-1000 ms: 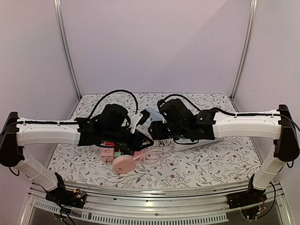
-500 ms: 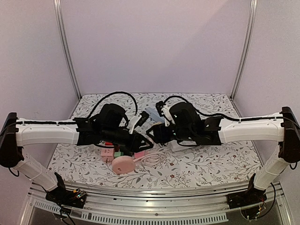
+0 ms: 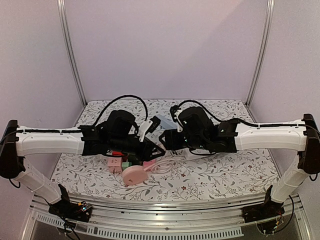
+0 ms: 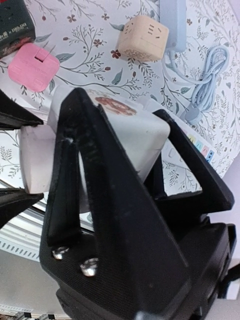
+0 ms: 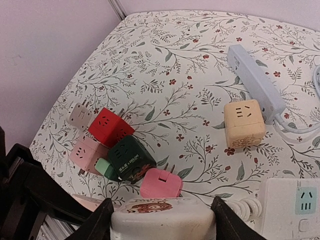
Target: Pull the plug off the socket
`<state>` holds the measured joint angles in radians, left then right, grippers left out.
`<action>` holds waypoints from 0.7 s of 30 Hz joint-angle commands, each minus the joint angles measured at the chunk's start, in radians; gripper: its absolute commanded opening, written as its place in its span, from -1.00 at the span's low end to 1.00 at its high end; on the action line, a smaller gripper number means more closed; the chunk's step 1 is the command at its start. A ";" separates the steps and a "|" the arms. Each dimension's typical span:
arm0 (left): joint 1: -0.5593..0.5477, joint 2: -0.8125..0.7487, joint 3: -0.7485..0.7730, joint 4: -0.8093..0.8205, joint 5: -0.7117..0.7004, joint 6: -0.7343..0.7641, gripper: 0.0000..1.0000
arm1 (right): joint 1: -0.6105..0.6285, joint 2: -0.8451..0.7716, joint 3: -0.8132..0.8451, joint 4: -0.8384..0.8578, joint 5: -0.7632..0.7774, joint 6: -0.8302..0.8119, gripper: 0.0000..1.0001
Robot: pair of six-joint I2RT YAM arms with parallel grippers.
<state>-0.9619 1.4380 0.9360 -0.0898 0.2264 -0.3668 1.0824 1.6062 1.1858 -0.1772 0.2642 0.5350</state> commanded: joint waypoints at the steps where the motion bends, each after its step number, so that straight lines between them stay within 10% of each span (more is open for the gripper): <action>1: 0.013 -0.001 0.009 -0.036 -0.114 0.004 -0.75 | -0.019 -0.003 0.008 0.021 -0.061 0.020 -0.65; 4: 0.021 -0.023 -0.013 -0.025 -0.098 -0.002 0.22 | -0.018 -0.033 -0.014 0.102 -0.185 -0.032 -0.64; 8: 0.025 -0.075 -0.051 -0.017 -0.086 0.021 0.87 | -0.020 -0.080 -0.028 0.126 -0.286 -0.079 -0.64; 21: -0.014 -0.104 -0.118 -0.036 0.005 0.082 0.99 | -0.101 -0.111 -0.055 0.158 -0.360 0.029 -0.65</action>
<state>-0.9573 1.3342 0.8474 -0.0929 0.2108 -0.3252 1.0035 1.5566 1.1339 -0.1177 -0.0566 0.5209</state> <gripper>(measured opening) 0.994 0.594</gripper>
